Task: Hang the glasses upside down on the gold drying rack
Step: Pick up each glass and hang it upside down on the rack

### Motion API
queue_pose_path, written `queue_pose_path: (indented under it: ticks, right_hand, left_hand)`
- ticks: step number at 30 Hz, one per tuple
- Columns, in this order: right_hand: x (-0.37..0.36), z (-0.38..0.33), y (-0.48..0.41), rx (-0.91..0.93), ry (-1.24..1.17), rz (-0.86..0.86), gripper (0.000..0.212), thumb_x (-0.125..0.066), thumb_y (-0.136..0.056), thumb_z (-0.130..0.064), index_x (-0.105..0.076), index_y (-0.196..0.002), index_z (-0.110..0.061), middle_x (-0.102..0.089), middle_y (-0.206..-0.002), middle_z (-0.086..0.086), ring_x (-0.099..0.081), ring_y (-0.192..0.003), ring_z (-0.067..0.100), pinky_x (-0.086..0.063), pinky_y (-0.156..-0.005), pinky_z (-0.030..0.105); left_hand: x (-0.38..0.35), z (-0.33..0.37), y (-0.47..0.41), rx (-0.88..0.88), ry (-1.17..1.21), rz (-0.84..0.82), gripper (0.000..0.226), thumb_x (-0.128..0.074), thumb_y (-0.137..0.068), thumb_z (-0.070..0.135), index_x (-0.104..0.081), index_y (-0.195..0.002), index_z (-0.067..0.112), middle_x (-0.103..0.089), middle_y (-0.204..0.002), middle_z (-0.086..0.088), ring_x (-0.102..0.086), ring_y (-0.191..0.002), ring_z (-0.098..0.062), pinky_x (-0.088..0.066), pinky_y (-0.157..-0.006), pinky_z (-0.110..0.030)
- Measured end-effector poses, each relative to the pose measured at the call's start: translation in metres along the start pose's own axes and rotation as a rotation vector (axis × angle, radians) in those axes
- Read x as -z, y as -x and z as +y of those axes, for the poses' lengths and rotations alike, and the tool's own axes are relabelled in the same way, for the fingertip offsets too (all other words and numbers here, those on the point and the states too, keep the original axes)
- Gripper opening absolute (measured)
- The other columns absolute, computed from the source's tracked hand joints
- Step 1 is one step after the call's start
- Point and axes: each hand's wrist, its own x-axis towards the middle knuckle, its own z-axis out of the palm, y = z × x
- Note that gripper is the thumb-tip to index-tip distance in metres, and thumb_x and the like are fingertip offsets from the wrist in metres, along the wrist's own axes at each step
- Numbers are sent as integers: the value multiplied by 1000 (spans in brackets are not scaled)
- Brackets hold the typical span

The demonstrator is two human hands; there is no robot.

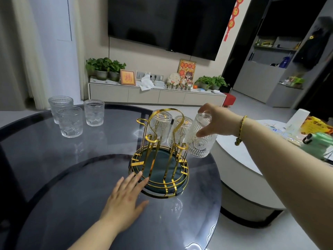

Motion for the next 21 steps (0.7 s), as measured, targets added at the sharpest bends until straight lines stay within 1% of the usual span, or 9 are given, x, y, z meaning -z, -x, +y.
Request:
queue_pose_path:
  ticks: [2, 3, 5, 6, 8, 10, 15, 19, 21]
  right_hand:
    - [-8, -1, -2, -2, 8, -25, 73, -75, -63, -25, -37, -122, -10, -46, -129, 13, -46, -111, 27, -36, -84, 27]
    - [-12, -1, -2, -5, 3, -37, 72, -75, -63, -25, -36, -123, -10, -46, -130, 13, -45, -113, 27, -38, -88, 29]
    - [-20, 0, -3, -13, -12, -57, 72, -75, -64, -23, -36, -123, -10, -45, -131, 13, -45, -114, 28, -38, -92, 31]
    - [-24, 0, -3, -16, -20, -63, 72, -74, -64, -23, -36, -123, -10, -46, -131, 13, -45, -114, 28, -39, -92, 31]
    - [-31, 1, -3, -15, -18, -70, 72, -74, -64, -23, -36, -124, -10, -46, -131, 13, -45, -114, 28, -39, -93, 32]
    - [-36, 2, -4, -10, -16, -77, 72, -74, -64, -23, -36, -124, -10, -46, -131, 14, -45, -115, 29, -39, -95, 33]
    - [-45, 3, -5, 12, -14, -109, 72, -73, -66, -23, -34, -125, -10, -43, -133, 13, -44, -117, 28, -38, -97, 34]
    - [-51, 3, -6, 9, -15, -109, 71, -72, -67, -22, -34, -126, -9, -43, -135, 13, -44, -117, 28, -39, -97, 34]
    - [-53, 3, -7, 9, -6, -106, 72, -71, -67, -23, -33, -127, -10, -42, -135, 14, -44, -117, 29, -38, -98, 36]
  left_hand:
    - [-1, 0, 0, -1, 2, 9, 62, -29, -91, 50, 8, -138, 36, 16, -151, 10, 27, -125, -3, 19, -108, -28]
    - [-1, 0, -1, -3, 2, 14, 62, -29, -91, 50, 8, -138, 36, 16, -151, 11, 26, -125, -2, 24, -106, -25]
    - [-1, 0, -1, -11, -5, 18, 62, -28, -91, 51, 9, -138, 37, 18, -149, 13, 26, -126, -1, 34, -98, -18]
    - [-1, 0, -1, -11, -9, 16, 62, -28, -91, 51, 10, -138, 37, 19, -148, 13, 25, -126, -1, 34, -98, -18]
    - [-1, -1, -1, -4, -8, 10, 62, -28, -91, 51, 10, -138, 38, 18, -150, 12, 26, -128, -2, 24, -106, -25]
    - [-1, -1, -1, -2, -12, -1, 62, -28, -91, 51, 11, -138, 38, 17, -151, 11, 27, -127, -3, 18, -108, -29]
    - [1, 1, -2, 0, -7, -11, 61, -29, -91, 49, 7, -139, 36, 15, -153, 8, 28, -124, -4, 18, -107, -29]
    - [1, 1, -2, 6, -5, -20, 61, -29, -92, 49, 8, -139, 36, 15, -153, 8, 21, -135, -8, 18, -106, -29]
    - [1, 1, -1, 9, 2, -30, 62, -30, -92, 48, 9, -138, 37, 16, -153, 8, 19, -138, -10, 18, -106, -28]
